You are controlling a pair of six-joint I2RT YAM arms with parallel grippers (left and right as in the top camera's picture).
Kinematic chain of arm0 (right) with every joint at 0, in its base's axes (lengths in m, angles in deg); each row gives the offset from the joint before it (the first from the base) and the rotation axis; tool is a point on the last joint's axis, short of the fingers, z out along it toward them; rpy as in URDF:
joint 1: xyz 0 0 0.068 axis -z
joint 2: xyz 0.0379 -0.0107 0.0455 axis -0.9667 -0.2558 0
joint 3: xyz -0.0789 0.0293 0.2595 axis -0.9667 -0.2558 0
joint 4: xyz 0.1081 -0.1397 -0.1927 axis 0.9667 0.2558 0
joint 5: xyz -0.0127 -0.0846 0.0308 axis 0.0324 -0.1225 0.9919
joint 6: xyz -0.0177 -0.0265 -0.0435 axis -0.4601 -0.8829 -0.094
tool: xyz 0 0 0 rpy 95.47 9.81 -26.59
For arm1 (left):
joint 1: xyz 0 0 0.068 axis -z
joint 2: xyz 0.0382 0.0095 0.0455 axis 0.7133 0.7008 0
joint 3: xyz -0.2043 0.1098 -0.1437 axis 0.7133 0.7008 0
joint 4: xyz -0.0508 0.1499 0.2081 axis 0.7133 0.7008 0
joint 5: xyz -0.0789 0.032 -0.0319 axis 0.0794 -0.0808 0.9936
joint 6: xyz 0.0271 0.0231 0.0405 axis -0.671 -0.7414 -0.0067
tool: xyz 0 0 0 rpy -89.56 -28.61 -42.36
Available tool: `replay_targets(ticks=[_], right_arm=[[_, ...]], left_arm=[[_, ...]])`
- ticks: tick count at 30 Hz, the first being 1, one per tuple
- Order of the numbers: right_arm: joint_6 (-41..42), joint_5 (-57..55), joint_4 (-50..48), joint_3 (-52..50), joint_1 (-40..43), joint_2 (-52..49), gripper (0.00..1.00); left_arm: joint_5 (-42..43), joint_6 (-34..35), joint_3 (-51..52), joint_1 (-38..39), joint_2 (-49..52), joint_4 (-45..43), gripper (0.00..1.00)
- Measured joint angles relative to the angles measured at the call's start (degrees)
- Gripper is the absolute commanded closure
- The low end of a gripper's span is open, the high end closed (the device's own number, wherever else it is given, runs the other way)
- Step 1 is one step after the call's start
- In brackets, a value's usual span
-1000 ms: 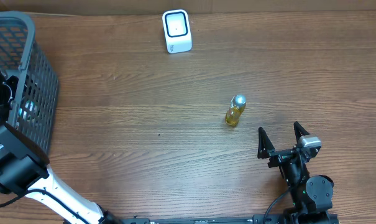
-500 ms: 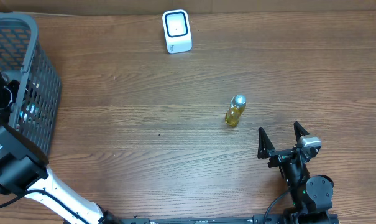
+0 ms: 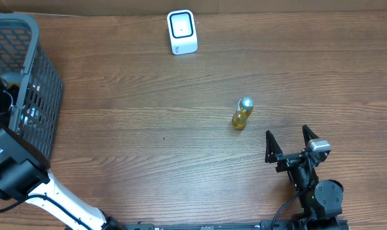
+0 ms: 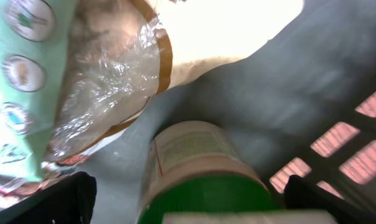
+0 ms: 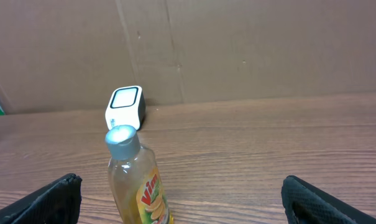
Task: Scan the item barcode
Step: 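Close the left gripper on the green-lidded jar in the basket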
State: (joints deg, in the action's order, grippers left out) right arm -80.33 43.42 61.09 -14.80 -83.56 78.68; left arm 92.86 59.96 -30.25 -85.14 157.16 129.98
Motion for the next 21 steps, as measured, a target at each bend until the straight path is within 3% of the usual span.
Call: replay_targets(ticks=[2,3,8,11,17,21], right_arm=[[0.0,0.0,0.0,0.0,0.0,0.0,0.0],[0.0,0.0,0.0,0.0,0.0,0.0,0.0],[0.0,0.0,0.0,0.0,0.0,0.0,0.0],[0.0,0.0,0.0,0.0,0.0,0.0,0.0],[0.0,0.0,0.0,0.0,0.0,0.0,0.0],[0.0,0.0,0.0,0.0,0.0,0.0,0.0]], left_arm=[[-0.3,0.7,1.3,0.0,0.0,-0.1,0.27],[-0.6,0.9,1.5,0.0,0.0,-0.1,0.28],[-2.0,1.6,1.5,-0.1,0.0,0.0,0.18],[-2.4,2.0,1.5,-0.2,0.0,0.0,0.0],[-2.7,2.5,1.5,-0.2,0.0,0.4,0.05],[-2.7,2.9,1.5,-0.2,0.0,0.6,0.21]])
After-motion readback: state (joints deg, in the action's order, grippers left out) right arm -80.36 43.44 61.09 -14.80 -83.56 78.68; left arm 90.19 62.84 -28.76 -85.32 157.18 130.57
